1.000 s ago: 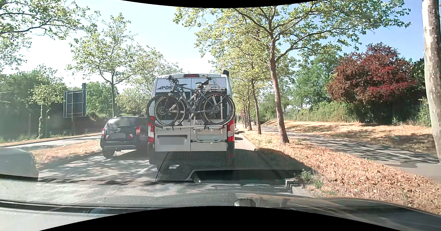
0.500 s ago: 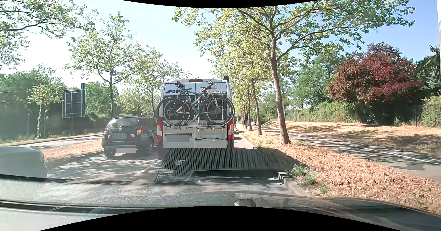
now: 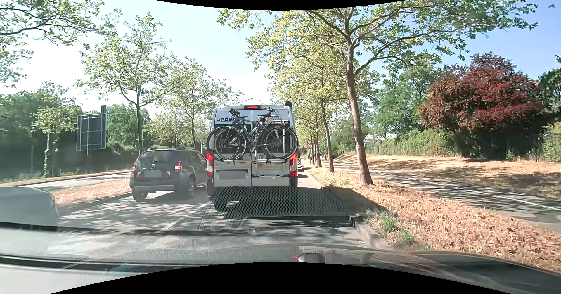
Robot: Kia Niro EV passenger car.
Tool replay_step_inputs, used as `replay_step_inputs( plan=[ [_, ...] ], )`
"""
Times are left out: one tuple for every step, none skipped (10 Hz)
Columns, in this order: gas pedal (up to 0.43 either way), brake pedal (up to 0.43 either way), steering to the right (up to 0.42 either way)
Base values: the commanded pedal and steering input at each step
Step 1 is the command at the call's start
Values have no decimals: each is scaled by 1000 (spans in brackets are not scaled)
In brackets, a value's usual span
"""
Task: Follow the waypoints while adhering to traffic rules and regulations
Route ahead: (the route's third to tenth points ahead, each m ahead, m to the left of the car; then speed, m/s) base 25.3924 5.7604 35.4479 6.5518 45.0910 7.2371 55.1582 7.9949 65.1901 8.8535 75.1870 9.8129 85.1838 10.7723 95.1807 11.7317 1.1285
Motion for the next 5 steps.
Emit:
replay_step_inputs(
  plan=[
    [138,0,-5],
    [138,0,-5],
    [110,0,-5],
    [79,0,-6],
    [28,0,-8]
  ],
)
